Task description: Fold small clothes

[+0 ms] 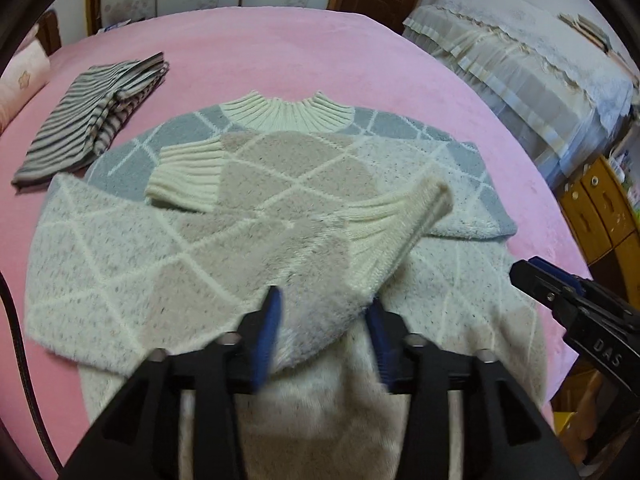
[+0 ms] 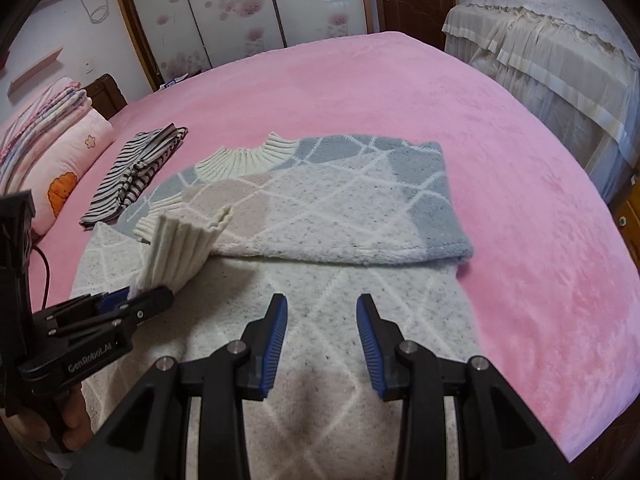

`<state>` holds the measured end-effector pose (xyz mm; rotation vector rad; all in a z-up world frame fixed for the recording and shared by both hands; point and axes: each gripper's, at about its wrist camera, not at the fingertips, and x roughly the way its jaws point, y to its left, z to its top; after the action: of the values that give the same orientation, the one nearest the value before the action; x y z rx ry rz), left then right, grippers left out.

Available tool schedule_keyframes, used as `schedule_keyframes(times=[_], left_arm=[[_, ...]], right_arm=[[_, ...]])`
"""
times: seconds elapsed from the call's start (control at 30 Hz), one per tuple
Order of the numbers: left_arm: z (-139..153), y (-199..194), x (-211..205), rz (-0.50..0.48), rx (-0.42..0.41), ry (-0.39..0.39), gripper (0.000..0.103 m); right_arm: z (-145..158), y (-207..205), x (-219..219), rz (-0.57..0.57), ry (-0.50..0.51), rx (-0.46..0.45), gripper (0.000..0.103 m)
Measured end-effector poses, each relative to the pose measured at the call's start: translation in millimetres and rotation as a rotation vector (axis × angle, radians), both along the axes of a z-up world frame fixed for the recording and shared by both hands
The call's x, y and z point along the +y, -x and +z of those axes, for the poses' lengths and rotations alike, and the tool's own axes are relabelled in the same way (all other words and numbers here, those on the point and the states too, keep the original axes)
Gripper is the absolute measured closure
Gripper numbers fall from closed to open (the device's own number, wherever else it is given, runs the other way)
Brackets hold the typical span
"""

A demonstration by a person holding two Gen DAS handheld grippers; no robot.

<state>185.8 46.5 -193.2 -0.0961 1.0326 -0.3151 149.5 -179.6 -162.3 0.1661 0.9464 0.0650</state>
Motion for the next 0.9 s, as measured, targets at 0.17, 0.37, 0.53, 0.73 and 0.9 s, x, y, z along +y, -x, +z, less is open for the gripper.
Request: schedule_keyframes(times=[0.17,0.37,0.53,0.73,0.9], left_arm=[[11.2,23.1,11.3,-0.008,-0.027,0.021,0.037],[15.7,55.7,45.9,0.068,-0.079,-0.068,0.037],[6.6,70.8,88.3,0.177,-0.081,-0.159,0.037],[-13.3,66.8,145.8,0.354,-0.034,-0.202,0.036],[-26.8,56.7,175.5,0.461,0.005,-0.154,0.036]], right_arm=[[3.0,-2.7,4.0,0.027,-0.046,-0.002,0.067],[-0.3,-6.3,9.4,0.063,-0.116,0.025,0.067],[-19.5,-14.1,14.2,0.094,-0.153,0.085,0.061],[-45.6,-33.2,19.6,0.100,-0.220,0.154,0.061],[-58.0,-53.0,27.7,0.112,-0.214,0.169,0.061]])
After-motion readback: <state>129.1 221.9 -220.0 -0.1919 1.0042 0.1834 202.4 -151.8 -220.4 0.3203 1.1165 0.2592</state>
